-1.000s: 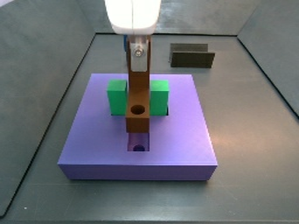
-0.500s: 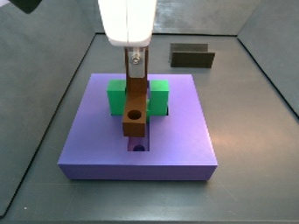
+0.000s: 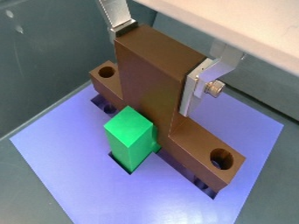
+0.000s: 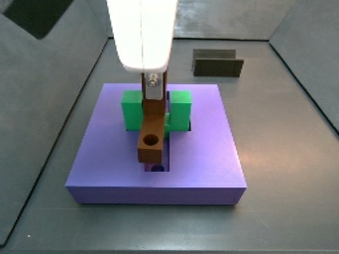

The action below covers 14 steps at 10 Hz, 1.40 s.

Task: Pick up the brown object. Move up. Move to above the board. Insert the brown object.
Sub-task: Insert the brown object.

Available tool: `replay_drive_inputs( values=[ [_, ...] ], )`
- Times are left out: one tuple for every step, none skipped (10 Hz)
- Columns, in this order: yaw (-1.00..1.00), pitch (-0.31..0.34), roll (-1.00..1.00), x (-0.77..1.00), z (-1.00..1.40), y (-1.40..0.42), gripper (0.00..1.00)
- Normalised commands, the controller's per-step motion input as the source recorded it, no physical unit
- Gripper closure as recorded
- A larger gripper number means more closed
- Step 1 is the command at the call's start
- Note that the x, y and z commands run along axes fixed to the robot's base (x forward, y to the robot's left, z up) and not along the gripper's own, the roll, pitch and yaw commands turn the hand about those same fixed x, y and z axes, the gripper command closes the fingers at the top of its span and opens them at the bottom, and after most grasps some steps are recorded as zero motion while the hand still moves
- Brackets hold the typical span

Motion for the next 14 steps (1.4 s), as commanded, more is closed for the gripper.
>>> replay_drive_inputs(
  values=[
    [-0.04,-0.013,0.18,0.00,-0.16,0.00,1.00],
    [-0.03,-0.013,0.14,0.02,-0.16,-0.01,1.00],
    [-0.02,-0.009,0.11,0.08,-0.14,-0.01,1.00],
    [-0.01,-0.007,0.12,0.08,-0.13,-0.01,1.00],
    [0.00,-0.004,0.11,0.09,-0.13,-0.02,1.00],
    [0.00,-0.016,0.07,0.06,-0.13,-0.05,1.00],
    [0.00,-0.026,0.05,0.02,-0.14,-0.10,1.00],
    [0.00,-0.027,0.04,0.01,-0.13,-0.09,1.00],
    [0.00,-0.019,0.12,0.01,-0.09,-0.08,1.00],
    [0.00,-0.013,0.13,0.03,-0.09,-0.05,1.00],
    [0.03,-0.020,0.14,0.02,-0.11,0.00,1.00],
    [0.04,-0.013,0.15,0.02,-0.11,0.00,1.00],
    [0.03,-0.010,0.14,0.02,-0.12,0.00,1.00],
    [0.10,-0.004,0.15,0.05,-0.11,0.00,1.00]
  ],
)
